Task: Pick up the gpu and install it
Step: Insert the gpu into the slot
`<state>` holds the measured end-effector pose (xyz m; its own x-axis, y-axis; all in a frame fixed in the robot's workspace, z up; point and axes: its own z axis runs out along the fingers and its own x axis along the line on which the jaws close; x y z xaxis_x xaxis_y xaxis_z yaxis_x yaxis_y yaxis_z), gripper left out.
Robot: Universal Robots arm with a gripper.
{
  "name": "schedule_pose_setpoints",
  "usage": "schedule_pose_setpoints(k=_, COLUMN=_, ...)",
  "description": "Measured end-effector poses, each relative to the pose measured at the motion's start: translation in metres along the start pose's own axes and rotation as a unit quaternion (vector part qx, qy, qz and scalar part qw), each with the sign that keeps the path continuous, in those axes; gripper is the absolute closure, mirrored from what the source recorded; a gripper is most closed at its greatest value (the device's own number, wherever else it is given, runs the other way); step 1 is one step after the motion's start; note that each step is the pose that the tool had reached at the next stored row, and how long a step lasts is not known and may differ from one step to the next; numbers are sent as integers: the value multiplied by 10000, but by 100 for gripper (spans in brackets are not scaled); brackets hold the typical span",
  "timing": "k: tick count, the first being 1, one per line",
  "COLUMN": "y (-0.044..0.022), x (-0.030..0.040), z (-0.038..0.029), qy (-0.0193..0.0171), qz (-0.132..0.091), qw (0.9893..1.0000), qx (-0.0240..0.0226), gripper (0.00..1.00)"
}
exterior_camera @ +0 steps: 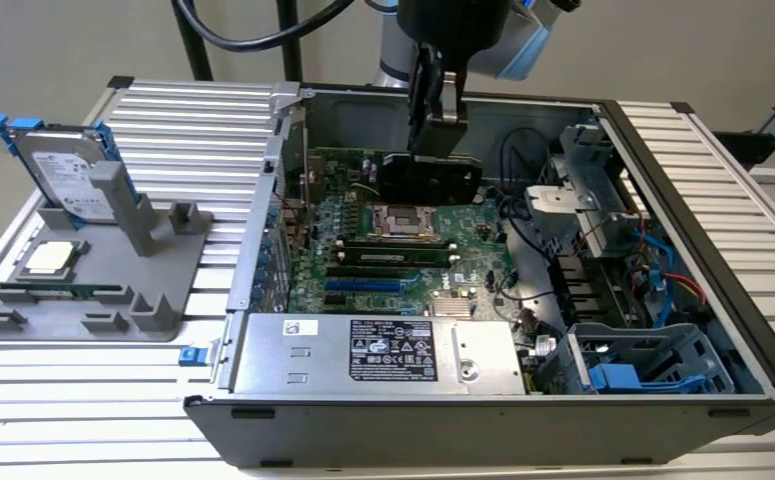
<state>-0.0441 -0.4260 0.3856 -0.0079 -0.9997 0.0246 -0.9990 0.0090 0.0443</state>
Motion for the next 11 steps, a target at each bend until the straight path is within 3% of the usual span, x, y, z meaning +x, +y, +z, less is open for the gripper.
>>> schedule_pose_setpoints(k=11, y=-2, x=-1, z=38, qy=0, qz=0, qw=10000, qx=0, gripper=100)
